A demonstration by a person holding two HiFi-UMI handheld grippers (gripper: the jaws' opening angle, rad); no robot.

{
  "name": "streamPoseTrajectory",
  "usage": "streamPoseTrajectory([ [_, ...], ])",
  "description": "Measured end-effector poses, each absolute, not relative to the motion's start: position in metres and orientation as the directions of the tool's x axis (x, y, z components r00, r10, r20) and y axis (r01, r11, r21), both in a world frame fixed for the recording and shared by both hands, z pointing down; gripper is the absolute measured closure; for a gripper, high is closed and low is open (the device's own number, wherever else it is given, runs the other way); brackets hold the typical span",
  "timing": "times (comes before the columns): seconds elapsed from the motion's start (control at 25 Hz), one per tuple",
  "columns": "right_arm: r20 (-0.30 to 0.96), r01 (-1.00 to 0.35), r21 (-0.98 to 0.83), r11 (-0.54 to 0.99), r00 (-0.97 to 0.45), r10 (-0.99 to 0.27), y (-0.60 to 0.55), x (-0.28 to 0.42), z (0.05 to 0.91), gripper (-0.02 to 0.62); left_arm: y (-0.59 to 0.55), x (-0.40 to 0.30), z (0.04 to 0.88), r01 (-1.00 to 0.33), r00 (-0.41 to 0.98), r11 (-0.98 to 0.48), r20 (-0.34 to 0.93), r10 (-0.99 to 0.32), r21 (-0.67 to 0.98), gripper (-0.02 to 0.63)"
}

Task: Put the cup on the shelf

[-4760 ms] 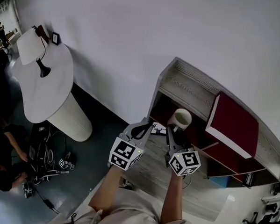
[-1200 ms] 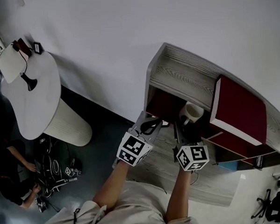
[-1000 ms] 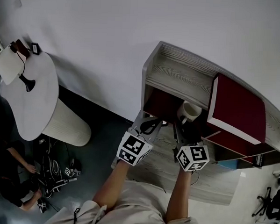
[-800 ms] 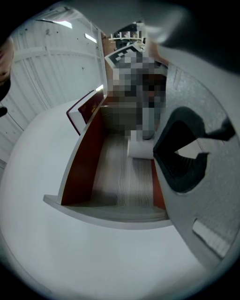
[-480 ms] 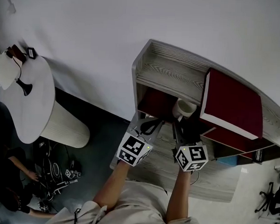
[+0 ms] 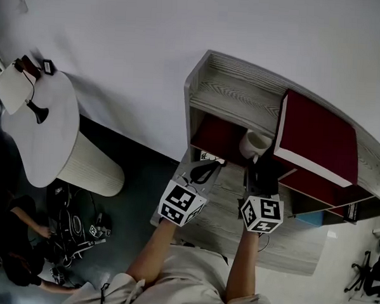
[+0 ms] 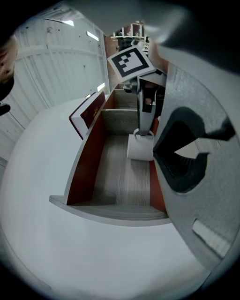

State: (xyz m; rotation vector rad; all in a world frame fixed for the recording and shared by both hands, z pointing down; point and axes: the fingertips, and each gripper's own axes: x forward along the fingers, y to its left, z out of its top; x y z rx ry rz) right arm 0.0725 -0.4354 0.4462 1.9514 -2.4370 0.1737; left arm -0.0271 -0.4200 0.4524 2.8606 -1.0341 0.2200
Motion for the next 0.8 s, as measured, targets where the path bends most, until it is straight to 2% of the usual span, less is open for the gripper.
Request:
streamPoseTrajectory([
  [0.4, 0.055, -0.969, -0.081, 0.233, -0.238, -0.97, -0.414, 0.075, 0.44, 0.499, -0.399, -0.041, 0.445, -0.686, 0.723, -0.726, 0.146, -0.675, 0.045, 0.597],
  [0.8, 0.085, -0.962, -0.062, 0.265, -0.27, -0.959, -0.367, 0.092, 0.438, 0.499, -0.356, -0.015, 0.438, -0.69, 0.721, -0.721, 0.143, -0.678, 0.058, 0.597],
])
